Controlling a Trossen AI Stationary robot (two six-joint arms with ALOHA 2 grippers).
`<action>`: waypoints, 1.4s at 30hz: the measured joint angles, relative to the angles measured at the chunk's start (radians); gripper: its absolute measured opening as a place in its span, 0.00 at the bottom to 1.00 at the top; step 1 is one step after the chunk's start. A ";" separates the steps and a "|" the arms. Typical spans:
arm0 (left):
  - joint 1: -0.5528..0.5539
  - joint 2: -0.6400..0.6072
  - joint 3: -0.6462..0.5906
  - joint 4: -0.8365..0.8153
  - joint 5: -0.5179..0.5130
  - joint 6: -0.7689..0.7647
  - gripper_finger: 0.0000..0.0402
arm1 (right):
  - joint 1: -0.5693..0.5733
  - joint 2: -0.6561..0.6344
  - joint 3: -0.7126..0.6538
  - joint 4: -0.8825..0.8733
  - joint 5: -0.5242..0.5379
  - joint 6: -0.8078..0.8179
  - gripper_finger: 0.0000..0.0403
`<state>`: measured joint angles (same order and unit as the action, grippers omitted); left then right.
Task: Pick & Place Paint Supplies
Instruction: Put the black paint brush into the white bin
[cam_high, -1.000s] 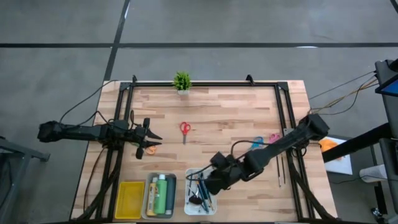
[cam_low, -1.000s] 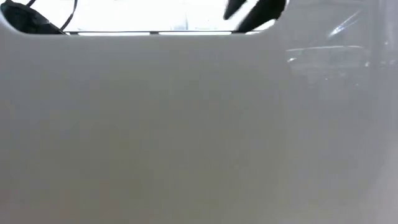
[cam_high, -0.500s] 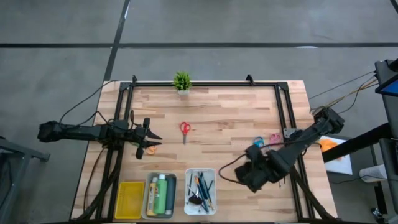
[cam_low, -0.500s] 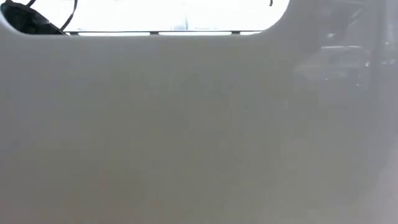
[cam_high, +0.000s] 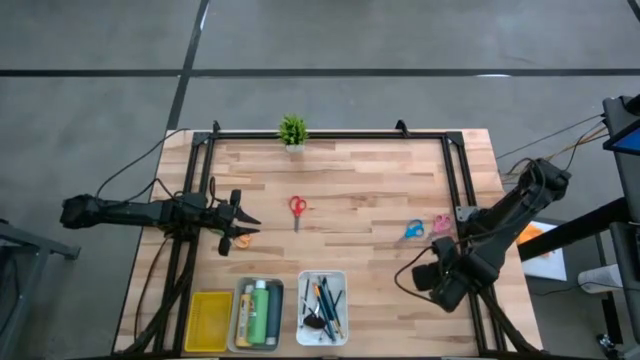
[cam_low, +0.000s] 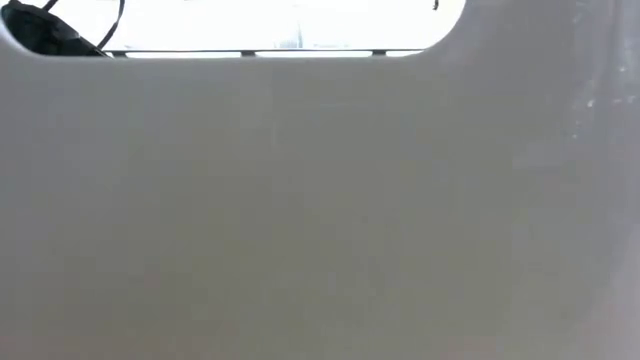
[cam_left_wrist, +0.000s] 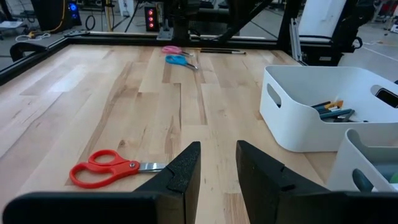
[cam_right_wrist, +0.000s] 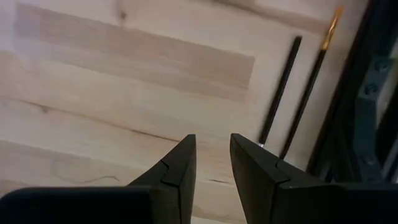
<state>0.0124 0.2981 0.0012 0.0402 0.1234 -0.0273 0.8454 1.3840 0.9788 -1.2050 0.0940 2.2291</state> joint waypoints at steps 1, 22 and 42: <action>0.000 0.000 0.000 0.000 0.000 0.000 0.26 | 0.007 -0.011 -0.024 0.019 -0.007 0.009 0.24; 0.000 0.000 0.000 0.000 0.000 0.000 0.26 | 0.023 -0.095 -0.362 0.256 -0.199 0.021 0.24; 0.000 0.000 0.000 0.000 0.000 0.000 0.26 | 0.022 -0.093 -0.438 0.364 -0.199 0.041 0.20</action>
<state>0.0124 0.2983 0.0013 0.0399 0.1234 -0.0273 0.8669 1.2911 0.5411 -0.8410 -0.1053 2.2702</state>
